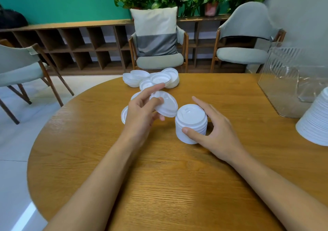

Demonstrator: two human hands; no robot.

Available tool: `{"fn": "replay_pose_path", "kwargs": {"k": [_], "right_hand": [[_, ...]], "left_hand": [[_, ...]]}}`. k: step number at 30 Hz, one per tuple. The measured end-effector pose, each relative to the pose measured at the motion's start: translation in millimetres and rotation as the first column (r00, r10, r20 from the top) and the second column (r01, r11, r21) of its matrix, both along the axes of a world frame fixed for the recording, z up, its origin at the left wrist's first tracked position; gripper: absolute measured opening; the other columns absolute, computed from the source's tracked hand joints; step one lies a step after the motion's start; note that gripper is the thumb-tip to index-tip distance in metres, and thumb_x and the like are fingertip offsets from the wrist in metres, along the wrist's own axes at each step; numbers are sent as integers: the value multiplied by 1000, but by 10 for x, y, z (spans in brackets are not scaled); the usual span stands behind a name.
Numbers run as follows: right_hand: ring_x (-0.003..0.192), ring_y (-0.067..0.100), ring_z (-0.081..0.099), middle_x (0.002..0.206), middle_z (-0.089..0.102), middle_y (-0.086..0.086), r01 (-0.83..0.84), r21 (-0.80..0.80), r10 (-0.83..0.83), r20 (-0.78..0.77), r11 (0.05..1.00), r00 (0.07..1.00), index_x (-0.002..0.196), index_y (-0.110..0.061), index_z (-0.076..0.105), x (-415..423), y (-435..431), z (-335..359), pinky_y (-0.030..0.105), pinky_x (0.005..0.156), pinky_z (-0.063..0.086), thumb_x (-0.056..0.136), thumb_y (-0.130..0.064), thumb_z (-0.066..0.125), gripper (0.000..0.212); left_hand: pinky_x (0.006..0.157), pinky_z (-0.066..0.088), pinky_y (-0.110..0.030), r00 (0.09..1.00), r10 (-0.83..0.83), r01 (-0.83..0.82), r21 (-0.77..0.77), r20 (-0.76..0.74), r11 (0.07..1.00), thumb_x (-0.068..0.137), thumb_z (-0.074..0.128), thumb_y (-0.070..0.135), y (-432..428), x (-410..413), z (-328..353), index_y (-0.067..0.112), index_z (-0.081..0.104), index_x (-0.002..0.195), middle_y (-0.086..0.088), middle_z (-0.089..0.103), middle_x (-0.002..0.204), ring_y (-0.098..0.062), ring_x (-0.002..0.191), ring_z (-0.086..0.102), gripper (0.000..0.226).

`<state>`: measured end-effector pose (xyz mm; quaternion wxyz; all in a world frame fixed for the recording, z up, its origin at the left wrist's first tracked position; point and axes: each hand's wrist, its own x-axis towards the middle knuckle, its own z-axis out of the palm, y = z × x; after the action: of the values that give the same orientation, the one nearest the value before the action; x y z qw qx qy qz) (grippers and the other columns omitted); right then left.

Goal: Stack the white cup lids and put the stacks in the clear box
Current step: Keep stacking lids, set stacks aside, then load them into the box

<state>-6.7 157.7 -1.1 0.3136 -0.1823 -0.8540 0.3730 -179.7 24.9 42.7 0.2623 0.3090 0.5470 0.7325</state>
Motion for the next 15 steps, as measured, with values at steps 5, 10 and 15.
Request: {"fn": "replay_pose_path", "kwargs": {"k": [5, 10, 15], "right_hand": [[130, -11, 47, 139, 52, -27, -10, -5, 10, 11, 1000, 1000, 157, -44, 37, 0, 10, 6, 1, 100, 32, 79, -55, 81, 90], [133, -8, 48, 144, 52, -27, -38, 4, 38, -17, 999, 999, 157, -38, 38, -14, -8, 17, 8, 104, 39, 82, -46, 84, 88], [131, -14, 46, 140, 50, -36, -50, -62, 50, -5, 997, 999, 159, -53, 22, -10, -13, 33, 5, 101, 40, 79, -51, 85, 102]], "left_hand": [[58, 57, -21, 961, -154, 117, 168, 228, 979, 86, 64, 3, -2, -89, -62, 8, 65, 139, -11, 69, 116, -15, 80, 67, 53], [64, 60, -23, 962, -238, 230, 71, 138, 971, 85, 74, 4, 23, 62, -115, 9, 66, 134, -9, 77, 116, -16, 90, 71, 50], [67, 53, -21, 986, -68, 51, -117, -149, 992, 90, 80, 14, 20, 100, -138, 17, 72, 128, -6, 75, 90, -11, 68, 63, 39]]}}
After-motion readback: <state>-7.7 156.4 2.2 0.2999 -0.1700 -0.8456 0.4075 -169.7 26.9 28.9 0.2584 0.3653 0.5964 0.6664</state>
